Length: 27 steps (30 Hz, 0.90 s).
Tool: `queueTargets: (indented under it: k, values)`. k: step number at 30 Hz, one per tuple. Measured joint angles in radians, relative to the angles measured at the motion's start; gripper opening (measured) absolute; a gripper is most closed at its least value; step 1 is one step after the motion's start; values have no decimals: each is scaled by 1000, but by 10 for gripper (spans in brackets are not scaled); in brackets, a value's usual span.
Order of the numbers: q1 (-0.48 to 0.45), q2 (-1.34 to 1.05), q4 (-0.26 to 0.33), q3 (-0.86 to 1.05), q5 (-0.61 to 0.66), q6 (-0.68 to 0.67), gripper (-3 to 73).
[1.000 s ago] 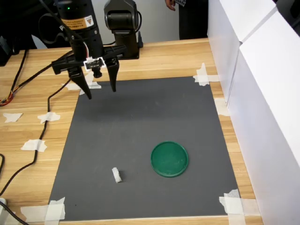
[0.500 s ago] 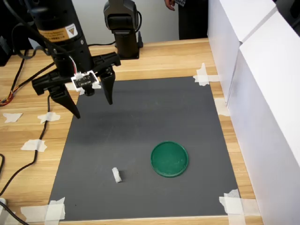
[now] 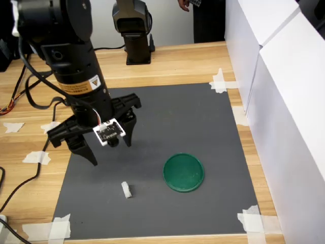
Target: Grasp a white terminal and put it on the green lid.
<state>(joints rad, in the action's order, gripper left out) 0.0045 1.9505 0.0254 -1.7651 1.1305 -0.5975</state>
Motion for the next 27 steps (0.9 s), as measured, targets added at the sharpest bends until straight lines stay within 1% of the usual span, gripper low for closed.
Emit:
queueTargets:
  k: [6,14,27]
  values:
    - [0,58,-2,-30,-23,8,701]
    - [0,133,21,-38,-24,9,701]
    - [0,192,20,-39,-79,9,682]
